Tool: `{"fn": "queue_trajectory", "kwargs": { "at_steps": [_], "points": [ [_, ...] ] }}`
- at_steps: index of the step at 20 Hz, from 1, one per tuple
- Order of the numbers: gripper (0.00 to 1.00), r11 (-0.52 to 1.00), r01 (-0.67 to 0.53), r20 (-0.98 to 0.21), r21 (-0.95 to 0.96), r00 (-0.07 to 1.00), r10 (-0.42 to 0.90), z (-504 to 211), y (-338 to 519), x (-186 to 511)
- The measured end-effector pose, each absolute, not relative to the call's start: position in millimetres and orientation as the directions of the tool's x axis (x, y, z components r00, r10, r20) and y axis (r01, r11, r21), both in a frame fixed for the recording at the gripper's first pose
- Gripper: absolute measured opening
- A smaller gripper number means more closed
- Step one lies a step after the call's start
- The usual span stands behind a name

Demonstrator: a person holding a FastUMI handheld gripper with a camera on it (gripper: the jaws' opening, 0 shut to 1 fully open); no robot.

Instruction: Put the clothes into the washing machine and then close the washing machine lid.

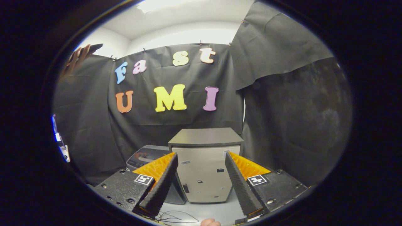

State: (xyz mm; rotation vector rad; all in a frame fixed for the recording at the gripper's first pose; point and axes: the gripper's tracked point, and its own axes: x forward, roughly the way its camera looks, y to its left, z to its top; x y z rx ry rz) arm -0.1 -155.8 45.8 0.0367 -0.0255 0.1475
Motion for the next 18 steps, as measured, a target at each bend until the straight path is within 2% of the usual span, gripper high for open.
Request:
{"fn": "queue_trajectory", "kwargs": {
  "at_steps": [18],
  "points": [
    [0.94,0.988,-0.150,0.024,0.045,0.989,0.149,49.4,-147.5,8.6]
  ]
}}
